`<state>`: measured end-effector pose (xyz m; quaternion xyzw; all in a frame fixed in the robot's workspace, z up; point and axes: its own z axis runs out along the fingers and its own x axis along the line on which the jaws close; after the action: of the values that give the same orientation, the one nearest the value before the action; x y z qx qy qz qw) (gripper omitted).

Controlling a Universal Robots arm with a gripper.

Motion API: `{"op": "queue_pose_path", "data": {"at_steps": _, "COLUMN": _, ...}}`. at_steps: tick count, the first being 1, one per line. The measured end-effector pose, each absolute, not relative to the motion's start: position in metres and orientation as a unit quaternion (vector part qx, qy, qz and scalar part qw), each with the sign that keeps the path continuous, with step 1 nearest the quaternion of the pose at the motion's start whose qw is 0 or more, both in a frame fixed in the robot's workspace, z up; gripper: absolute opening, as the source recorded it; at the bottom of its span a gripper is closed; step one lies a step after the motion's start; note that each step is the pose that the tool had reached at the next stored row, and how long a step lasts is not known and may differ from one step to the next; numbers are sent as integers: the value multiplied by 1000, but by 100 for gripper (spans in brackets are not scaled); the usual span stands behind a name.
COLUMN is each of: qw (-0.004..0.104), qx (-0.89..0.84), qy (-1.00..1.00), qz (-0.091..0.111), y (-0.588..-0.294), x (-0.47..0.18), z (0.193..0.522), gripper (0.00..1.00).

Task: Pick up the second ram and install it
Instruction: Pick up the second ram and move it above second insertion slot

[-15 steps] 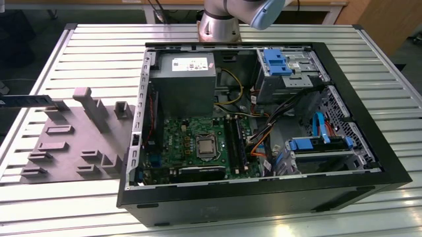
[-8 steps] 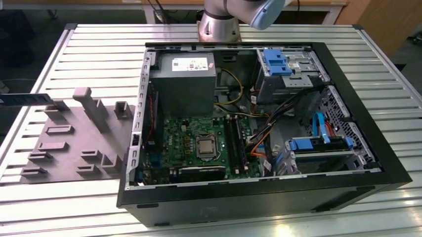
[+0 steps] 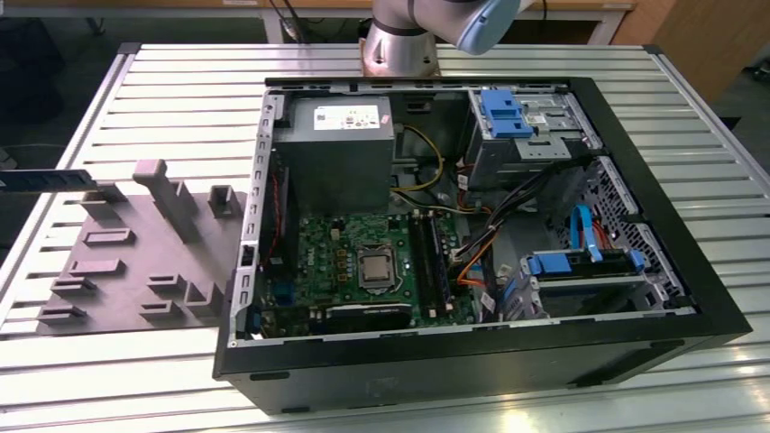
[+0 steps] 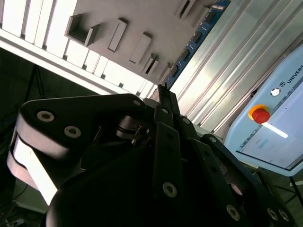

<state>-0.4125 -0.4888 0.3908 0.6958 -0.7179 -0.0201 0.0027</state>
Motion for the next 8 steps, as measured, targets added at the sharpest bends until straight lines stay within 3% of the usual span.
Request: {"op": "queue_pose_path", "data": {"at_steps": 8, "qw": 3, "qx": 696, "qy": -718, "qz": -20, "y": -489, "x": -409, "z": 391, "gripper": 12}}
